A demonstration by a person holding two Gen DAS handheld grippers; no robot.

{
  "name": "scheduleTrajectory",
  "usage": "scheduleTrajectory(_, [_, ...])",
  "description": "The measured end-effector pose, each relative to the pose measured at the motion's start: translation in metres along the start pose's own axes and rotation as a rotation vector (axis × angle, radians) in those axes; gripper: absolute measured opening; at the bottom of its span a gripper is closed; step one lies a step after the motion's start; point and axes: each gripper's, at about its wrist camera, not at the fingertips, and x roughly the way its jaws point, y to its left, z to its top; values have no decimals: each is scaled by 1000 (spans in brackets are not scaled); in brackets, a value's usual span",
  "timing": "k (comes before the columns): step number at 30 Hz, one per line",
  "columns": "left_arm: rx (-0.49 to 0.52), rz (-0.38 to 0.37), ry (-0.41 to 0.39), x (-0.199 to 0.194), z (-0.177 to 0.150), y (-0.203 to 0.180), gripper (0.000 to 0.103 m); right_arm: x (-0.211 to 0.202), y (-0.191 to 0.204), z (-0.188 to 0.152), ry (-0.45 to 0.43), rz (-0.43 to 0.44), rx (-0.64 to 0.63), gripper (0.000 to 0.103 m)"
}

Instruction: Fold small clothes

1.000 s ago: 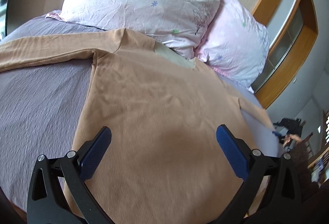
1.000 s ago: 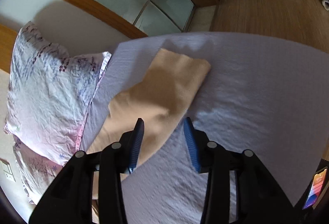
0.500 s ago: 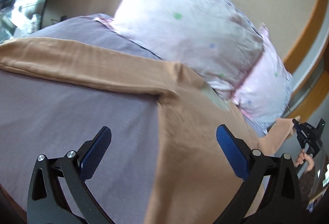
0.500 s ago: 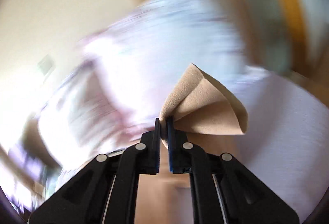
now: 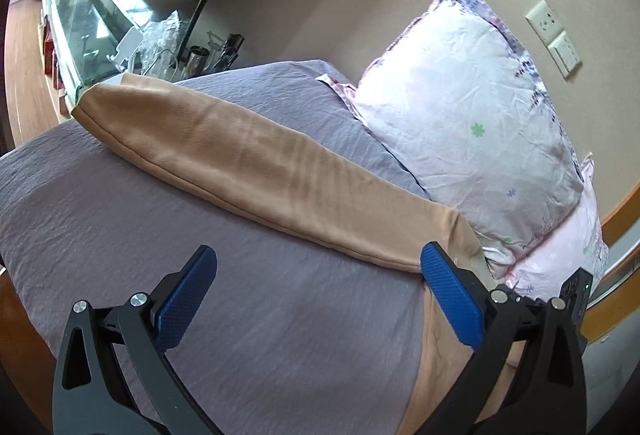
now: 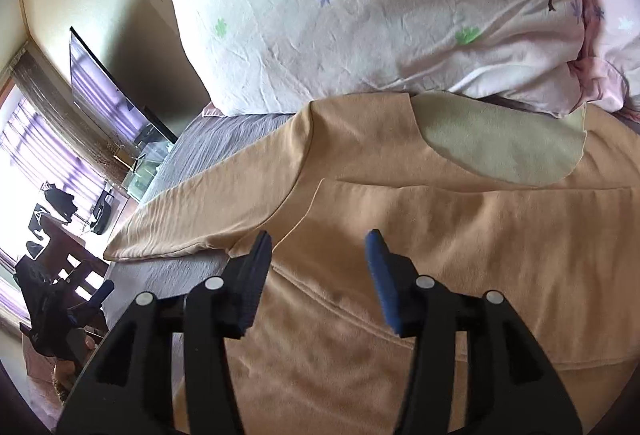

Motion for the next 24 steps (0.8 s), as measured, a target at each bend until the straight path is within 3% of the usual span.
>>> scheduleTrajectory(2, [-51,8,14,6,8,10,102,29,5,3,94,-11,-17,50])
scheduleTrajectory(4, [-111,16,27,11,14,22,101,34,14,-1,79,-39,-74,53])
scheduleTrajectory(6, [-176,24,42,14,19,35,99,31,16,-6,115,41,-47,54])
scheduleTrajectory(12, [-327,21,41,20,34,59,85,-12,7,-16,36,141,21,65])
scheduleTrajectory(14, [-387,17,36,22,42,69,77,-29,4,-20,6,177,40,69])
scheduleTrajectory(17, [-455,40,37,23,49,85,50,-58,-2,-26,-42,206,42,75])
scheduleTrajectory(19, [-484,82,56,25,50,94,10,-77,-11,-32,-69,206,39,78])
scheduleTrajectory(21, [-507,78,54,27,50,100,6,-90,-18,-35,-93,198,44,78])
scheduleTrajectory(24, [-386,143,18,22,61,68,5,-117,-42,-42,-148,145,69,79])
